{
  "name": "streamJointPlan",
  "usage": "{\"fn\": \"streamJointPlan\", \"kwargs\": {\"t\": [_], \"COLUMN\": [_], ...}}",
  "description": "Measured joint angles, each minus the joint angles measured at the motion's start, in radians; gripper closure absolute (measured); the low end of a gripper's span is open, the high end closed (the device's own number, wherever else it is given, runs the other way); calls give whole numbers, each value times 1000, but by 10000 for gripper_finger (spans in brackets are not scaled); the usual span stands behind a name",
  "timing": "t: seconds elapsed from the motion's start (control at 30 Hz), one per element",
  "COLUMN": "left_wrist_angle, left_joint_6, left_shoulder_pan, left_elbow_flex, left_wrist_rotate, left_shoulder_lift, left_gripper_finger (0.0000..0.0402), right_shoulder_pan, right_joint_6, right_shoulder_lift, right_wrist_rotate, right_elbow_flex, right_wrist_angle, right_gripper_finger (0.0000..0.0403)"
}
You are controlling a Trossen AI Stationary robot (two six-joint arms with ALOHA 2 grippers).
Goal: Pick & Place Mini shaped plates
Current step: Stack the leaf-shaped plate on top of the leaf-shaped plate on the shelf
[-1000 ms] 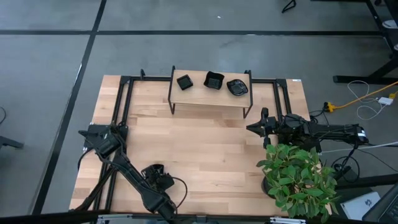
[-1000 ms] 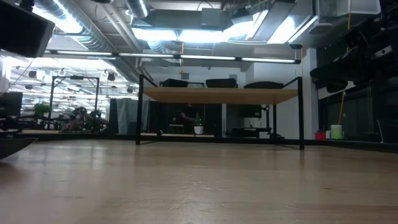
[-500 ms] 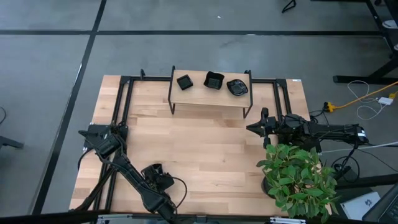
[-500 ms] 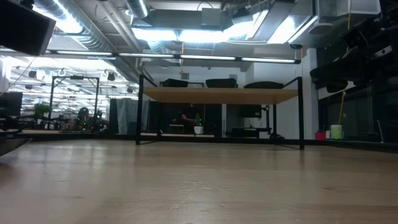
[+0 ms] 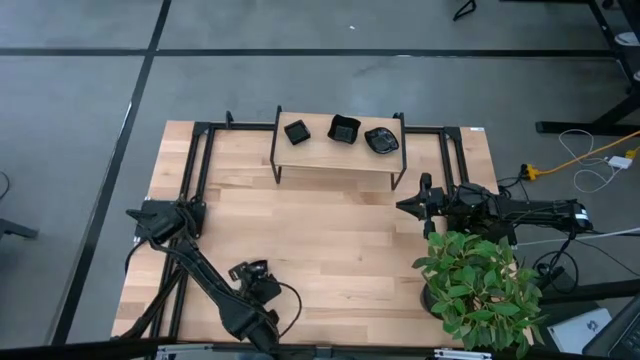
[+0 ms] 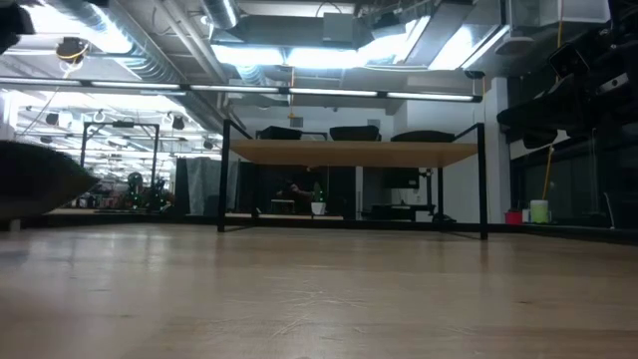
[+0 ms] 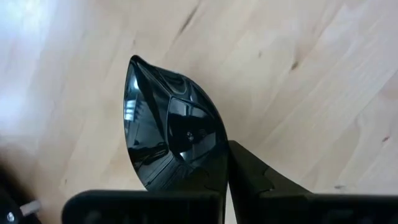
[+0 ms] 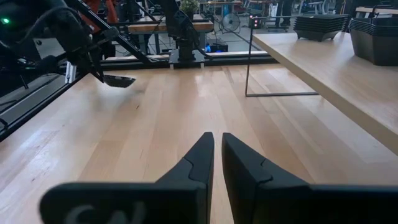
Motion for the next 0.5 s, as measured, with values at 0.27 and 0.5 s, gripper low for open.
{"fn": "streamJointPlan", "kwargs": {"t": [0.27,0.5], "left_wrist_angle": [84,182], "left_joint_6": [164,408], "left_shoulder_pan": [48,128], "left_elbow_flex": [0,0], "left_wrist_rotate": [-56,-41], "left_shoulder_lift": [-41,-46], "left_gripper_finger": [399,399], "right_shoulder_pan": [0,0], "right_joint_6": [0,0], "right_shoulder_lift": [0,0], "right_wrist_rotate": [0,0], "right_elbow_flex": [0,0], "right_wrist_angle": [0,0], "right_gripper_finger": [369,369]}}
